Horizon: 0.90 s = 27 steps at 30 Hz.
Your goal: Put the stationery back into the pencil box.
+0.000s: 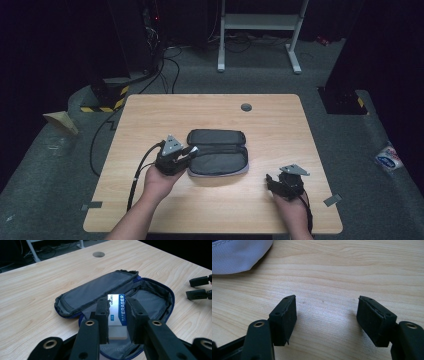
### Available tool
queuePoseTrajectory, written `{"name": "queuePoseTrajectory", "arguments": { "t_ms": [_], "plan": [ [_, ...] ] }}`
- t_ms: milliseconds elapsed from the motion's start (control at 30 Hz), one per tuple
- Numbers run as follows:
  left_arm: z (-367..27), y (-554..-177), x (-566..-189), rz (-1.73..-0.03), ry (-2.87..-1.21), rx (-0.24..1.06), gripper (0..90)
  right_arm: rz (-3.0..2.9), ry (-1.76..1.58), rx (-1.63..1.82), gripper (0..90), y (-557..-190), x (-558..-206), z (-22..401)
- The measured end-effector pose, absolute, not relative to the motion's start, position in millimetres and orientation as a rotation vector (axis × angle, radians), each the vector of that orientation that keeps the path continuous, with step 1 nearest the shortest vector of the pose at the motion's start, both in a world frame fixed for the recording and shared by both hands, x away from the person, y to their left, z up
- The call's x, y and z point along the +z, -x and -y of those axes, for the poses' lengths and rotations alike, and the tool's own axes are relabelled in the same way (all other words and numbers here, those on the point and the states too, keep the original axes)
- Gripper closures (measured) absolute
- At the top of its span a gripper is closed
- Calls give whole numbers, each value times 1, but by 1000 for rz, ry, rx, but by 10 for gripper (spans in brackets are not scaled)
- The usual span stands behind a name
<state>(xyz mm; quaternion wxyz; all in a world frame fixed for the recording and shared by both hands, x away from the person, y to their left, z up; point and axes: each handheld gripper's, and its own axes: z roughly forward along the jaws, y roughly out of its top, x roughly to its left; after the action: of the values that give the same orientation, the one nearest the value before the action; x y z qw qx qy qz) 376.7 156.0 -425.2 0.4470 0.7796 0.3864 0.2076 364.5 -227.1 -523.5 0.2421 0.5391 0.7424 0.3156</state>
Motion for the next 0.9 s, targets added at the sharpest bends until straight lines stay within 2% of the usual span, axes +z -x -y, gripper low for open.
{"name": "queuePoseTrajectory", "arguments": {
  "t_ms": [633,900],
  "plan": [
    [-128,-397,-452,-984,-2032,468,729,-2023,-1484,862,319,-365,-523,226],
    [-119,-401,-470,-982,-2122,464,729,-2023,-1484,862,319,-365,-523,226]
  ]
}}
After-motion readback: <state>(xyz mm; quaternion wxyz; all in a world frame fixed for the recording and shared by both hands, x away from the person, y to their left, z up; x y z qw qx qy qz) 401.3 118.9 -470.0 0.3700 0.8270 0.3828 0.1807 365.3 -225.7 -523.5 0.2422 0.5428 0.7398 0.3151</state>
